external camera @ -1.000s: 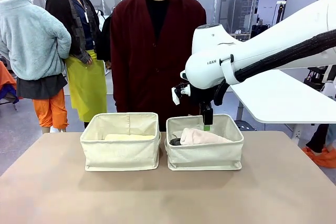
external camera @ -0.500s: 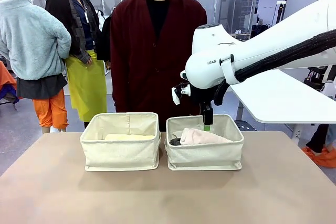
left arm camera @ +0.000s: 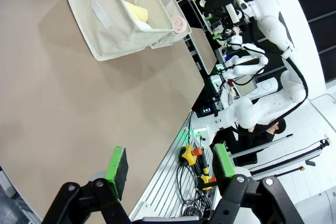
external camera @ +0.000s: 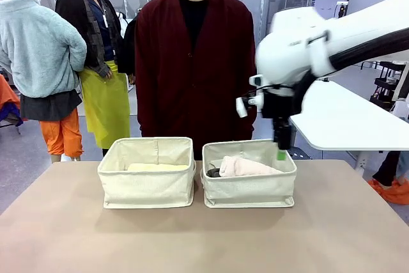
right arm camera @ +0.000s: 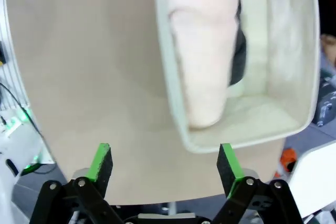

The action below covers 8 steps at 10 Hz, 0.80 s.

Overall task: Divide the towels into two baskets.
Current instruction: Pick up one hotel-folded towel from the bottom of the table and place it in the Fabric basket indicated by the person.

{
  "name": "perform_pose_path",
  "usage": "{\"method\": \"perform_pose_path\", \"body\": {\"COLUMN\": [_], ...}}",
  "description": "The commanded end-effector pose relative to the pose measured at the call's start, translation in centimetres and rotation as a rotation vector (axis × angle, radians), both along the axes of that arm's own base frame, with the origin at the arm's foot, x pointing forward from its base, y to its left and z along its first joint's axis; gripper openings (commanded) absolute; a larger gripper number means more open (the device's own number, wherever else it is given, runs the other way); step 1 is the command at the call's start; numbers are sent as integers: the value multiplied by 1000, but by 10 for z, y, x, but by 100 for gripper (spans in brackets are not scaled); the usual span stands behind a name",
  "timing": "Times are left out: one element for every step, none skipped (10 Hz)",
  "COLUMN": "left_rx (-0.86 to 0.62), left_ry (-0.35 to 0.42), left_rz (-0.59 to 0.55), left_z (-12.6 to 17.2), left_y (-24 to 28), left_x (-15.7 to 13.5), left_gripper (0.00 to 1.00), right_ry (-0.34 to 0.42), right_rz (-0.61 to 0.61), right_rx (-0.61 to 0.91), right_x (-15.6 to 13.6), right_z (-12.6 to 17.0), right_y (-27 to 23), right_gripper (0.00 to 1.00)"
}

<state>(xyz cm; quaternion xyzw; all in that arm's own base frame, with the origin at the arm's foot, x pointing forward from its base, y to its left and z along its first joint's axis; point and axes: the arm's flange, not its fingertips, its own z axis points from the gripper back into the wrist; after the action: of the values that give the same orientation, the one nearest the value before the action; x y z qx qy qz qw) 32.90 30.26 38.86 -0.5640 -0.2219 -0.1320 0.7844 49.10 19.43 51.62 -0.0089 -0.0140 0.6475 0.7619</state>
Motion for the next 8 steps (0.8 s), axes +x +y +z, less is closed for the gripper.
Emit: {"method": "perform_pose_path", "body": {"left_rx": [0,0,0,0,0,0,0,0], "left_ry": [21,21,21,21,21,21,21,21], "left_rz": [1,1,1,1,1,1,1,1], "left_z": [5,5,5,5,5,5,5,5], "left_y": [0,0,0,0,0,0,0,0], "left_x": [-4,-4,-4,-4,-4,-4,-4,-4], "left_gripper": [82,82,82,82,82,82,82,82], "right_ry": [39,85,113,180,201,245,335,429], "right_rz": [-78,-127,-181,-238,-318,-400,-501,-593], "right_rx": [164,246,355,522,616,752,847,998], "right_x": [-40,-53,-62,-73,-75,-81,-91,-102], "right_z": [-2,-10,-11,-12,-17,-18,-21,-27], "right_y": [-70,-98,-134,-178,-215,-249,-283,-324], "right_gripper": [100,100,100,100,100,100,100,100]}}
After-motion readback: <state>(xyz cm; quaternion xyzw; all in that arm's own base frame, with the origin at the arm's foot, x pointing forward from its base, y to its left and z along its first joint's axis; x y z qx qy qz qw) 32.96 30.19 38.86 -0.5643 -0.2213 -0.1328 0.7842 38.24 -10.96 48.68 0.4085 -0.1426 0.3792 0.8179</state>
